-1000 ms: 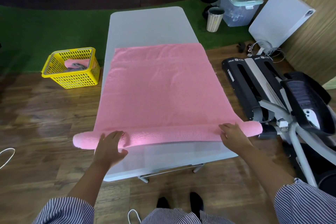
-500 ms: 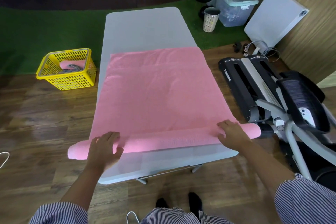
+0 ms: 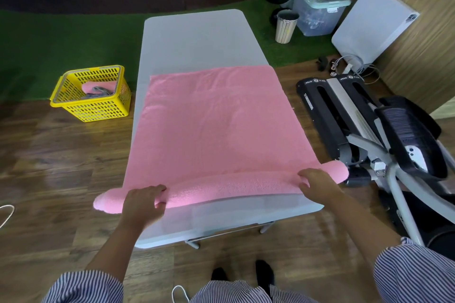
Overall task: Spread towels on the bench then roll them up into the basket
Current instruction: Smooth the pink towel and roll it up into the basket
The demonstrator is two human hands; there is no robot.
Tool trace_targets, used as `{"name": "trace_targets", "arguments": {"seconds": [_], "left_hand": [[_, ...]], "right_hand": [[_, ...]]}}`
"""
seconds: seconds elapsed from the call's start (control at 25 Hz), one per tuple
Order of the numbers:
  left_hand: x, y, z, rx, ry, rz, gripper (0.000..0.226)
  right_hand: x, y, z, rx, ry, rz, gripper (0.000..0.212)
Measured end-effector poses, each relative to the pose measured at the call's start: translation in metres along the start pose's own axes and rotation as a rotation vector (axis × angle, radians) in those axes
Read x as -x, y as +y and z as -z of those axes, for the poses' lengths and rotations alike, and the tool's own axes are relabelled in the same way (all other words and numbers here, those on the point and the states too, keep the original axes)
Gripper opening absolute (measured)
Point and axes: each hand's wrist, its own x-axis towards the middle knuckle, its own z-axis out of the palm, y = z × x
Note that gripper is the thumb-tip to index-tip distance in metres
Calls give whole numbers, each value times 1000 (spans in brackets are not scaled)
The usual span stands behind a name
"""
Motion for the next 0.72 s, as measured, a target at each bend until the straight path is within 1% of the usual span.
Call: {"name": "trace_targets", "arguments": {"seconds": [0.08,0.16,0.24,0.32,0.4,0.48,0.6,0.64,0.72], "left_hand": [[1,1,6,26,-70,40,33],[-1,-1,8,59,-89,44,33],[0,-4,5,53,17,-43,37],[2,-7,0,12,131,-63,38],[7,-5,-2,-13,137,-4,39],[14,-7,-5,-28,129,80,38],[21,-4,-5,9,30,238,48],[20,-2,-6,20,14,252,47],[14,2,-7,32,54,175,36]], "right_hand": [[0,3,3,-24,-62,-1,37],[0,5,5,-32,-60,24,38],[-1,3,5,-24,70,69,37],[-2,-2,4,-35,204,68,34],[-1,-5,0,-24,196,52,31],[2,-4,-6,-22,173,59,34],[8,5,-9,17,186,36,49],[8,8,-10,58,183,16,53],[9,12,-12,112,170,-19,54]]}}
